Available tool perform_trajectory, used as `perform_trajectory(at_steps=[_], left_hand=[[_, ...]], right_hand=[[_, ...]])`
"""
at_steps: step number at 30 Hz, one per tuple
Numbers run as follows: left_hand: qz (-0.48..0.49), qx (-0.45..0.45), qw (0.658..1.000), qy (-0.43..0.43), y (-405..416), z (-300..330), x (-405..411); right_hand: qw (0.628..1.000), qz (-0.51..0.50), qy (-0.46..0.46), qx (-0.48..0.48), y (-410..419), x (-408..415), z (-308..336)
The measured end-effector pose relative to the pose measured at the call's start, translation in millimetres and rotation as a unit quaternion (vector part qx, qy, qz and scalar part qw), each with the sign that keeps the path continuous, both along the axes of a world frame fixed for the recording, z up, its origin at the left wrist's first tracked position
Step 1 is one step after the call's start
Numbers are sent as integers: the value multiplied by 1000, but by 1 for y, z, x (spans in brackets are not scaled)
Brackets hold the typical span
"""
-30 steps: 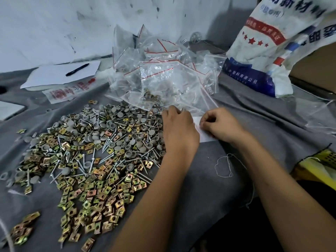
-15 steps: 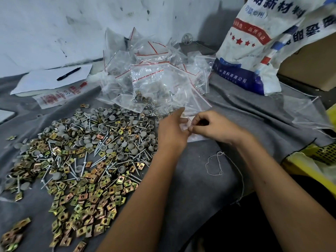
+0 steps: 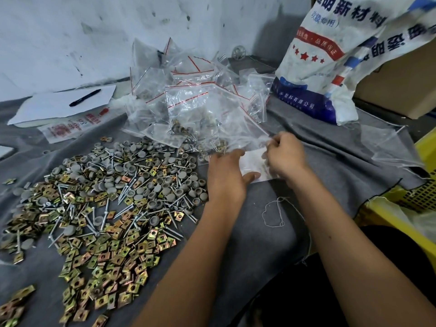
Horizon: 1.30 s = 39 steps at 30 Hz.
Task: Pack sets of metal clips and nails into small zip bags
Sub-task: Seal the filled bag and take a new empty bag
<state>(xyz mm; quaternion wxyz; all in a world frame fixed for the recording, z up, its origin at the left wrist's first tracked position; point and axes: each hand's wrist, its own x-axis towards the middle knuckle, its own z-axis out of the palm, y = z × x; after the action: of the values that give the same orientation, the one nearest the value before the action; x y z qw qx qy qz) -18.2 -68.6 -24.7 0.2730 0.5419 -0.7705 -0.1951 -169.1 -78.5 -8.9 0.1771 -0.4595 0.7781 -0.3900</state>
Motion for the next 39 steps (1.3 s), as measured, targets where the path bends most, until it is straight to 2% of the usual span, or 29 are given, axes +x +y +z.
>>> perform_trajectory(at_steps=[2, 4, 9, 12, 14, 17, 18, 20, 22, 25, 27, 29, 32, 36, 39], left_hand=[[-23, -12, 996, -88, -1, 5, -4], [-30, -4, 990, -139, 1, 11, -11], [-19, -9, 986, -168, 10, 9, -19], [-15, -26, 984, -177, 14, 4, -19], [-13, -27, 983, -181, 14, 4, -20], [-26, -3, 984, -176, 7, 9, -20], [-35, 10, 988, -151, 5, 14, -19], [-36, 22, 999, -25, 1, 25, -16], [7, -3, 993, 119, 1, 41, -10], [67, 6, 959, 276, 0, 59, 11], [85, 34, 935, 341, 1, 65, 31], [111, 14, 928, 355, 4, 66, 57], [158, -62, 929, 330, 11, 61, 100], [173, -114, 935, 287, 21, 55, 160], [175, -143, 936, 269, 27, 47, 197]], right_hand=[[998, -34, -38, -31, 4, -10, 7], [995, -74, -30, -57, 7, -19, 14], [958, -235, 19, -161, 21, -43, 44], [937, -259, 12, -235, 30, -53, 60], [945, -211, -12, -250, 29, -49, 67], [972, -126, 27, -194, 22, -29, 66], [977, -106, 31, -182, 20, -21, 61], [984, -69, -2, -166, 18, -5, 52], [985, -41, -50, -163, 18, 10, 43], [979, 20, -119, -166, 15, 38, 37], [971, 85, -158, -159, 13, 61, 38], [963, 171, -155, -137, 13, 88, 43], [947, 280, -97, -121, 14, 127, 48], [927, 331, 29, -172, 14, 182, 46], [912, 358, 77, -185, 9, 217, 40]])
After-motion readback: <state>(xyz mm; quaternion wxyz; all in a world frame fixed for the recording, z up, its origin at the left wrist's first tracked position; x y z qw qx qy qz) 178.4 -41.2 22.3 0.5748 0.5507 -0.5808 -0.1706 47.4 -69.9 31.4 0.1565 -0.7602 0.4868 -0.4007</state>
